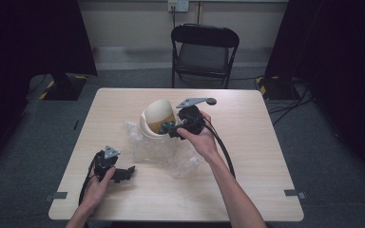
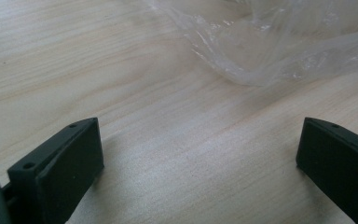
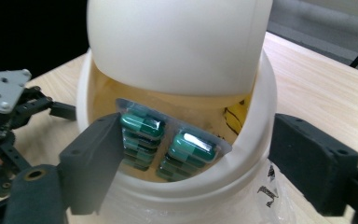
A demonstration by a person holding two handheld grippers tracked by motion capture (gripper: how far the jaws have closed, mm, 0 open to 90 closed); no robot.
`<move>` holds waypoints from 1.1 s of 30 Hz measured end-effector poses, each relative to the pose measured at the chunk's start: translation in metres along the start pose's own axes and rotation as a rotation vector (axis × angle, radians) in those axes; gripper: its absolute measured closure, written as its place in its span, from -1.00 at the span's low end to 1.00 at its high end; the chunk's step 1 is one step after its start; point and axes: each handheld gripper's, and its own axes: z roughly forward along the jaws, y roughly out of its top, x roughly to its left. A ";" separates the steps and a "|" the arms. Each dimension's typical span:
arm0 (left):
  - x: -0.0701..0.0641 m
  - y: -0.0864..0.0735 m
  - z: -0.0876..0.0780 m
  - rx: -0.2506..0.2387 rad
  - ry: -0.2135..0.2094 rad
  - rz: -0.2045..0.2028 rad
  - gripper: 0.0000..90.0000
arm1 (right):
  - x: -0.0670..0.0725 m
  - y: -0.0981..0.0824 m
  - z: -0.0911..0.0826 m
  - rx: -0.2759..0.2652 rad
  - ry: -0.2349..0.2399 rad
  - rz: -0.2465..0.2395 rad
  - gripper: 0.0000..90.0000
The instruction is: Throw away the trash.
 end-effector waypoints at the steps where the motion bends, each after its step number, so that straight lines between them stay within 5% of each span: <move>1: 0.000 0.000 0.000 0.000 -0.001 -0.002 -1.00 | -0.001 -0.001 0.001 0.001 0.001 0.004 -0.64; 7: 0.000 0.000 0.000 -0.001 0.001 0.001 -1.00 | -0.001 -0.004 0.007 0.040 -0.030 -0.003 -0.69; 33: 0.000 0.000 0.000 0.002 0.001 0.006 -1.00 | -0.024 -0.016 -0.026 -0.023 -0.051 0.061 -0.69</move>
